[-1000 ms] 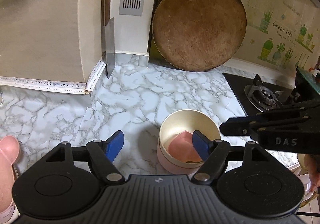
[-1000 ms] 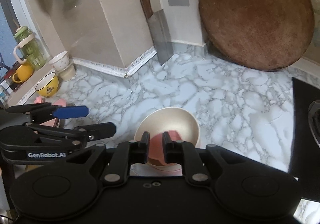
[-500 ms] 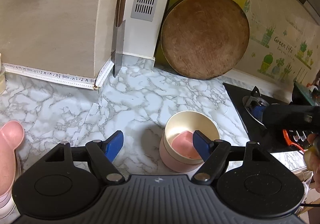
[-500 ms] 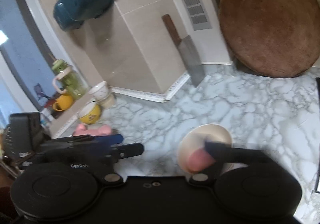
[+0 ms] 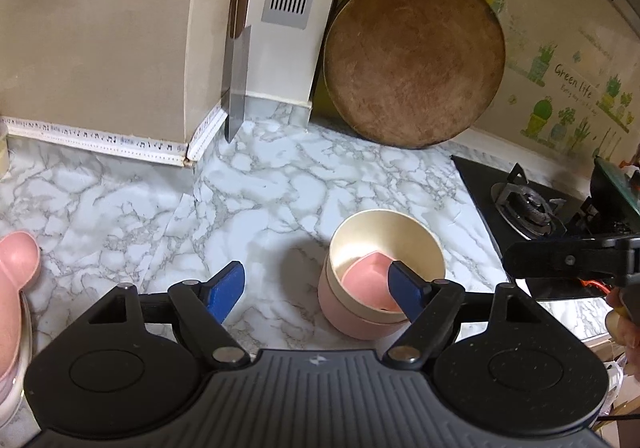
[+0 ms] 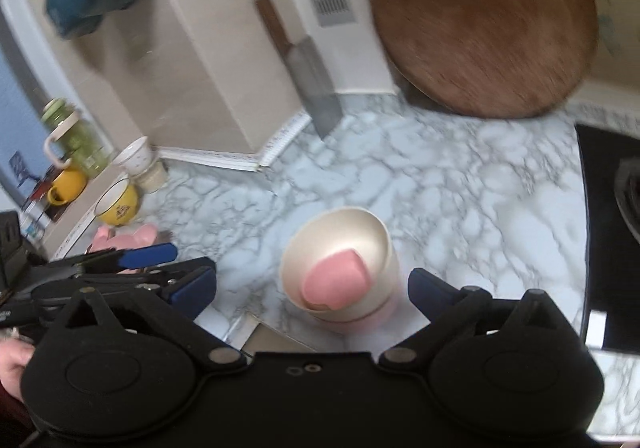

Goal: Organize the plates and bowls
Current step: 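Close both grippers on the rim of the stacked bowls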

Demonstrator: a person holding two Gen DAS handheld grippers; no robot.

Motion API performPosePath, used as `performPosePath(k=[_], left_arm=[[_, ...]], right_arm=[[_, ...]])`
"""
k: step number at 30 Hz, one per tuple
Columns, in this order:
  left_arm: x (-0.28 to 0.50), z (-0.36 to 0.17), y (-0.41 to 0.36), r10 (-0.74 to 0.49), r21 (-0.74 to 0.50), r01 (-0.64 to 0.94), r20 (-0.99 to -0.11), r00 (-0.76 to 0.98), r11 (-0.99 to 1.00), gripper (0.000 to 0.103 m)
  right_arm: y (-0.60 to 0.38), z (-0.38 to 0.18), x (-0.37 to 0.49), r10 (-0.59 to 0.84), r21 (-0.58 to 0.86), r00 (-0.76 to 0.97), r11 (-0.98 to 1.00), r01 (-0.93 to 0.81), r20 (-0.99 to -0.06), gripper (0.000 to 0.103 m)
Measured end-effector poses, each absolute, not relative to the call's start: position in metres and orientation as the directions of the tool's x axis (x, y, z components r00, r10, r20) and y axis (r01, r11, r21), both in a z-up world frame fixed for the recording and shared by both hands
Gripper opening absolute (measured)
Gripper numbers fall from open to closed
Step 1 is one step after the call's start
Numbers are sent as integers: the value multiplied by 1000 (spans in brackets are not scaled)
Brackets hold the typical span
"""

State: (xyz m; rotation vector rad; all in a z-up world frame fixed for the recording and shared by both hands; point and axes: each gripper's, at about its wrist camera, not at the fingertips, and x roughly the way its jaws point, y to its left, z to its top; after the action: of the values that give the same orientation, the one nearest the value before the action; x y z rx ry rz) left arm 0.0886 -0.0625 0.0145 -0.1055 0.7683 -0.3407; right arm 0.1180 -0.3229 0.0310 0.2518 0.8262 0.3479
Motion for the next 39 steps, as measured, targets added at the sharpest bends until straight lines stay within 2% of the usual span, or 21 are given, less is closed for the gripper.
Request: performPosePath(k=[6, 9, 13, 17, 19, 23, 29, 34, 39], left_arm=[[116, -1, -74, -340, -254, 226, -694, 635, 941, 79], [133, -12, -80, -336, -281, 187, -716, 612, 941, 79], [148, -22, -93, -282, -233, 162, -741, 609, 959, 79], [158, -28, -103, -302, -248, 173, -754, 584, 953, 79], [162, -33, -108, -306, -248, 179, -766, 565, 952, 79], [168, -47, -116, -316, -258, 182, -795, 518, 949, 79], [171, -58, -121, -327, -277, 174, -810, 487, 945, 77], [177, -62, -119, -349, -312, 158, -819, 456, 937, 48], [177, -62, -115, -338, -312, 132, -828, 448, 941, 36]], right_arm=[[-325, 13, 134, 342, 303, 597, 938, -168, -726, 101], [-325, 0, 146, 311, 274, 568, 949, -154, -762, 92], [-325, -16, 157, 329, 296, 531, 943, -149, -781, 82], [-323, -26, 165, 364, 333, 488, 930, -153, -793, 78], [-322, -30, 168, 380, 351, 471, 924, -152, -796, 72], [-317, -38, 174, 374, 337, 452, 927, -164, -810, 69], [-312, -50, 182, 374, 333, 430, 928, -170, -822, 57], [-309, -52, 187, 352, 307, 429, 936, -174, -831, 50], [-306, -53, 191, 330, 283, 425, 944, -172, -843, 45]])
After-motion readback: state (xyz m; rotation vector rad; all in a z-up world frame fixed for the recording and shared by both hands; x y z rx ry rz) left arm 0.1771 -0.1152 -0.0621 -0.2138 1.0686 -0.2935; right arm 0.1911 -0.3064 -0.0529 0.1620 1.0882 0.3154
